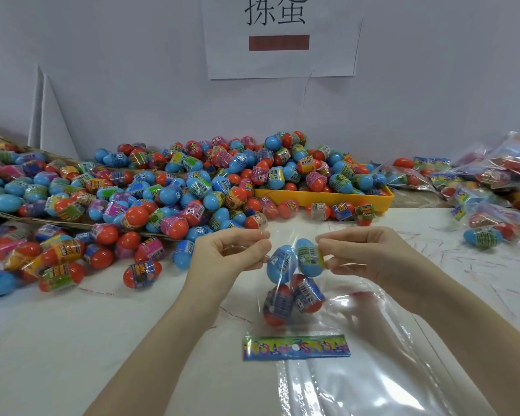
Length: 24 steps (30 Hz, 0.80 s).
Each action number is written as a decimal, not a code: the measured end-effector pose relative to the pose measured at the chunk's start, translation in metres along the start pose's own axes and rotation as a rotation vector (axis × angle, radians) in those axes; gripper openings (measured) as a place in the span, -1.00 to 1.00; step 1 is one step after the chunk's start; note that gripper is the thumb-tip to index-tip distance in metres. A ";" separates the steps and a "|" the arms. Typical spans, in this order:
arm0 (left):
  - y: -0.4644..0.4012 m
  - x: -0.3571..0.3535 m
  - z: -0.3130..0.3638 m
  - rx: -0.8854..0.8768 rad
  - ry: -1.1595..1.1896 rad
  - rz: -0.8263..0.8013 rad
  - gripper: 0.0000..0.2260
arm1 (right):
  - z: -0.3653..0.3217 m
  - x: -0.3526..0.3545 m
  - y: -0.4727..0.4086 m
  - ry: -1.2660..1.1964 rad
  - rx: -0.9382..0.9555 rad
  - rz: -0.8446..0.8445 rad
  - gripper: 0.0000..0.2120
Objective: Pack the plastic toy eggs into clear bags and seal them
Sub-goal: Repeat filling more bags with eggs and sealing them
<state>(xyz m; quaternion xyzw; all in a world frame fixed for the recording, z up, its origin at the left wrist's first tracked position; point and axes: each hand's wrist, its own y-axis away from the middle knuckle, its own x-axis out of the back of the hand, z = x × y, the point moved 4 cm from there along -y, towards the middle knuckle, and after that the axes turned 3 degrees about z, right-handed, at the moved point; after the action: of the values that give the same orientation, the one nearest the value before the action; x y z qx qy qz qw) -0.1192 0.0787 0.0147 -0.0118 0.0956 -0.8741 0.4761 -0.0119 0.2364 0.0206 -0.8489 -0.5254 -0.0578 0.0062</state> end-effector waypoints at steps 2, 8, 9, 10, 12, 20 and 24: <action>0.000 0.001 0.001 -0.002 0.005 0.010 -0.78 | 0.000 0.000 0.000 -0.003 0.000 -0.006 -0.75; -0.003 0.007 0.000 0.034 0.013 0.045 -0.84 | -0.003 0.011 -0.003 0.047 0.072 0.099 -0.81; -0.003 0.007 -0.001 0.034 -0.003 0.030 -0.83 | -0.003 0.011 -0.003 0.049 0.079 0.107 -0.86; -0.003 0.007 -0.001 0.035 -0.021 0.016 -0.82 | -0.003 0.011 -0.004 0.055 0.083 0.113 -0.90; -0.003 0.007 -0.002 0.035 -0.042 0.003 -0.81 | -0.002 0.012 -0.004 0.077 0.092 0.122 -0.95; -0.005 0.008 -0.002 0.042 -0.051 -0.049 -0.85 | -0.003 0.014 -0.004 0.025 0.077 0.092 -0.91; -0.005 0.010 0.001 0.045 -0.016 -0.104 -0.82 | -0.003 0.014 -0.003 -0.012 0.068 0.060 -0.90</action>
<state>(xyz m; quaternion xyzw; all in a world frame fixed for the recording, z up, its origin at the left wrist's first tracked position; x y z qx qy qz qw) -0.1290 0.0725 0.0155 -0.0130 0.0712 -0.8995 0.4309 -0.0088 0.2498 0.0247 -0.8640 -0.5012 -0.0345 0.0338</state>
